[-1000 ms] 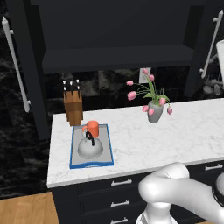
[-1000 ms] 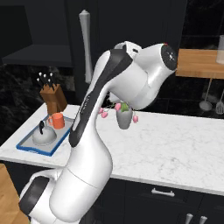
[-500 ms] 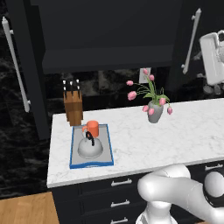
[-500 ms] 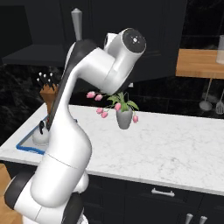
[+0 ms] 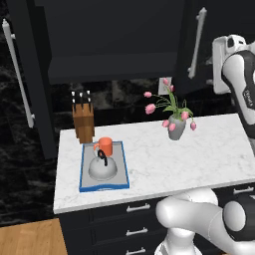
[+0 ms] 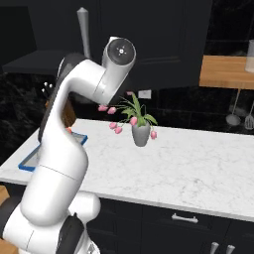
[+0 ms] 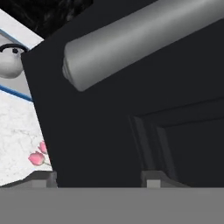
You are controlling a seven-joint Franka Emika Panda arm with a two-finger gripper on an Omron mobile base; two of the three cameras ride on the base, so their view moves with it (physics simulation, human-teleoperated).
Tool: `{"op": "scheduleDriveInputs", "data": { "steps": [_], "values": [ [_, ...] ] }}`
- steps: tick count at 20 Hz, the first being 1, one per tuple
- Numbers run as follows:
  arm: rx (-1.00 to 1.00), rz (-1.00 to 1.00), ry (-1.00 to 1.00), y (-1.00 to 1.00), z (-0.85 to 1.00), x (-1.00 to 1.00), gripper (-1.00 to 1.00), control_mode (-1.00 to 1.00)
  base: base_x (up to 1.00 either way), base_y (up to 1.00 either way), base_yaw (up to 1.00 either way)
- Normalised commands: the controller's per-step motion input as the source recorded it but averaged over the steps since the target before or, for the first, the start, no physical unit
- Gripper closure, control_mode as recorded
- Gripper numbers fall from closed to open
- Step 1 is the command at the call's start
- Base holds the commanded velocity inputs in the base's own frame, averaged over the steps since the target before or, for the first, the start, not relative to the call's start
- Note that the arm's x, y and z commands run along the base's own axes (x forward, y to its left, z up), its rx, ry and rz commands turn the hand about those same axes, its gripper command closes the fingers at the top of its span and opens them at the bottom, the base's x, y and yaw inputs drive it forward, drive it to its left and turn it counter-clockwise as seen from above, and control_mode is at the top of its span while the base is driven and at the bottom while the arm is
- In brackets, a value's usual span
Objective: Pick the kettle from the counter and place it on the tray. Then pick the mug from the cabinet and place it on the tray. Then close the cabinet doors.
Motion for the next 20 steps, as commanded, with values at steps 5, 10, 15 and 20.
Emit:
{"op": "scheduleDriveInputs", "data": {
  "steps": [5,10,15,20],
  "values": [
    [0.0,-0.16,-0.09,0.17,-0.17,0.82,-1.0,-1.0,0.0,0.0,0.0],
    [0.0,-0.18,-0.01,0.1,-0.1,0.85,-1.0,-1.0,0.0,0.0,0.0],
    [-0.01,-0.19,0.0,0.03,-0.09,0.81,-1.0,-1.0,0.0,0.0,0.0],
    [-0.01,-0.17,-0.04,0.0,-0.18,0.67,-1.0,-1.0,0.0,0.0,0.0]
  ]
}}
